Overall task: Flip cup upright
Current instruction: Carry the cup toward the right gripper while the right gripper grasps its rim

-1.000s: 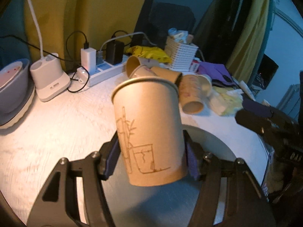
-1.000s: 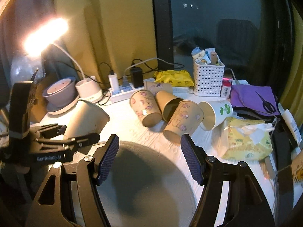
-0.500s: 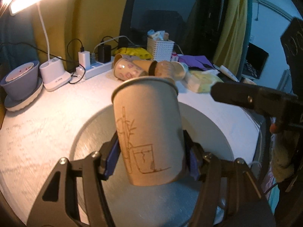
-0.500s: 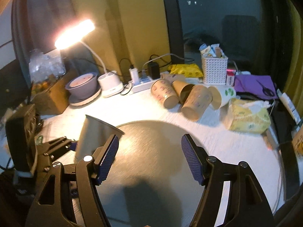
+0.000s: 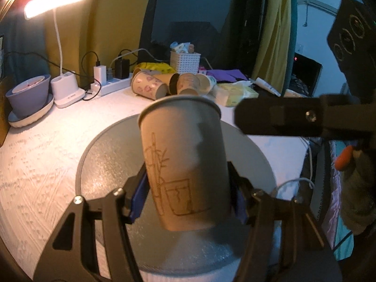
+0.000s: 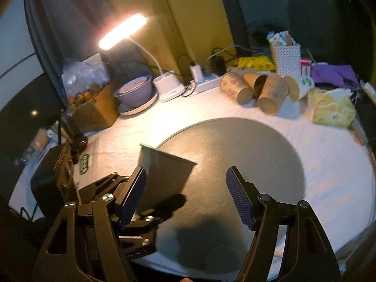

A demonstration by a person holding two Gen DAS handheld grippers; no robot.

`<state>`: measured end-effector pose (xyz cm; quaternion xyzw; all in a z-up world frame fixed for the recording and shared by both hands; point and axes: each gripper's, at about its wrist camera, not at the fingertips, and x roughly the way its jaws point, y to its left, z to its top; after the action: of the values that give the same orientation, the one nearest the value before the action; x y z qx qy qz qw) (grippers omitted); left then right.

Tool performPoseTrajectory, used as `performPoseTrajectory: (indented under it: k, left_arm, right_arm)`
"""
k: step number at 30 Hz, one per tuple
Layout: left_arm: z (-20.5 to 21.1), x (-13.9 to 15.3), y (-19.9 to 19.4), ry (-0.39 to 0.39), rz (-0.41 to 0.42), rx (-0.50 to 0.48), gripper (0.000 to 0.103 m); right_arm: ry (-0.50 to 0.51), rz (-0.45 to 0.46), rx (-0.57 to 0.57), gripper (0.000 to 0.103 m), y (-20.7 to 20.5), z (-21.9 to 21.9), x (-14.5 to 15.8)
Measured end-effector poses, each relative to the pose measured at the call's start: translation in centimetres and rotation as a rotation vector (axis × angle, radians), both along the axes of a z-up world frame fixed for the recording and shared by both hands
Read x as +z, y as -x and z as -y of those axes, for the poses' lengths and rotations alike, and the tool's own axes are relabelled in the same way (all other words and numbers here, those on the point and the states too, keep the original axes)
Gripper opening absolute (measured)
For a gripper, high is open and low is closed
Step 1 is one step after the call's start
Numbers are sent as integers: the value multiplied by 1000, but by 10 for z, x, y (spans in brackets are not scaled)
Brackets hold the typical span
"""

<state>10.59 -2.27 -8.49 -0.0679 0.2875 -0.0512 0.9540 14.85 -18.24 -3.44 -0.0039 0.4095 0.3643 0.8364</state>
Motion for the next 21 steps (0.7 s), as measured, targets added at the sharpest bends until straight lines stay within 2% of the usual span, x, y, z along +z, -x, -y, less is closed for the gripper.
performPoseTrajectory:
  k: [8,21]
  left_arm:
    - [15,2,23,-26,79,-30,62]
    - [31,12,47,-40,210,-122,62]
  right_arm:
    - [-64,-84,7,74,13,4,-5]
    - [-112,-155,32,74,19,1,-7]
